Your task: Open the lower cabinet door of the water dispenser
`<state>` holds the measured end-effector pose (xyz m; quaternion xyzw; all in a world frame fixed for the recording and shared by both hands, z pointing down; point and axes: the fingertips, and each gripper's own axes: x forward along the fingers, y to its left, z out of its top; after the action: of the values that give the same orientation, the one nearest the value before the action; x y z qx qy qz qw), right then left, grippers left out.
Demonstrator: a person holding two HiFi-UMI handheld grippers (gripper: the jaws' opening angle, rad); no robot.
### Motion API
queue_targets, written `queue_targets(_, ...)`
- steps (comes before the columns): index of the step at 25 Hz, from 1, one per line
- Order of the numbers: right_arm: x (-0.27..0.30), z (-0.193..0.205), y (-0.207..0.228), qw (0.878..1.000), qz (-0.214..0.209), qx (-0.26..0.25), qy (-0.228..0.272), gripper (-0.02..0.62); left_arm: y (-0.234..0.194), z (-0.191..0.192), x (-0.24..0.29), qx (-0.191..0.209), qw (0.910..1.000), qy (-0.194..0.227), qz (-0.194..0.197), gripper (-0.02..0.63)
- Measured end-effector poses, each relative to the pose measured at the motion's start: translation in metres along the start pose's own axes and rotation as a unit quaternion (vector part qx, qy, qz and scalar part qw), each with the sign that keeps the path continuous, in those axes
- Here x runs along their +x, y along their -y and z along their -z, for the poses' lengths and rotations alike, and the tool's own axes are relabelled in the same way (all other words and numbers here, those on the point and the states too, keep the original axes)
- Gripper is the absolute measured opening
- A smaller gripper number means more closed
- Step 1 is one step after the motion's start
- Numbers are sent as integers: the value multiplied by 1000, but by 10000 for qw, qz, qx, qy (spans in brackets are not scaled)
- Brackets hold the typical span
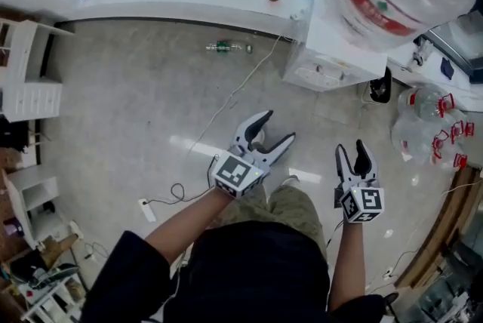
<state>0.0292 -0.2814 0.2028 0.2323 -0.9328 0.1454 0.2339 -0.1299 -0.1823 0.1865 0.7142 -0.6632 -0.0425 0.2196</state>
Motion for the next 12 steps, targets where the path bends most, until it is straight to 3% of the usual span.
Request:
queue_targets(5, 26, 42, 22, 9969, -43, 772, 130, 212, -4, 55, 22, 22, 9996, -8, -267, 274)
queue_targets(12, 80, 123, 62, 9989, -95, 466, -24, 212, -11, 143, 71, -78, 9994, -29, -341, 274)
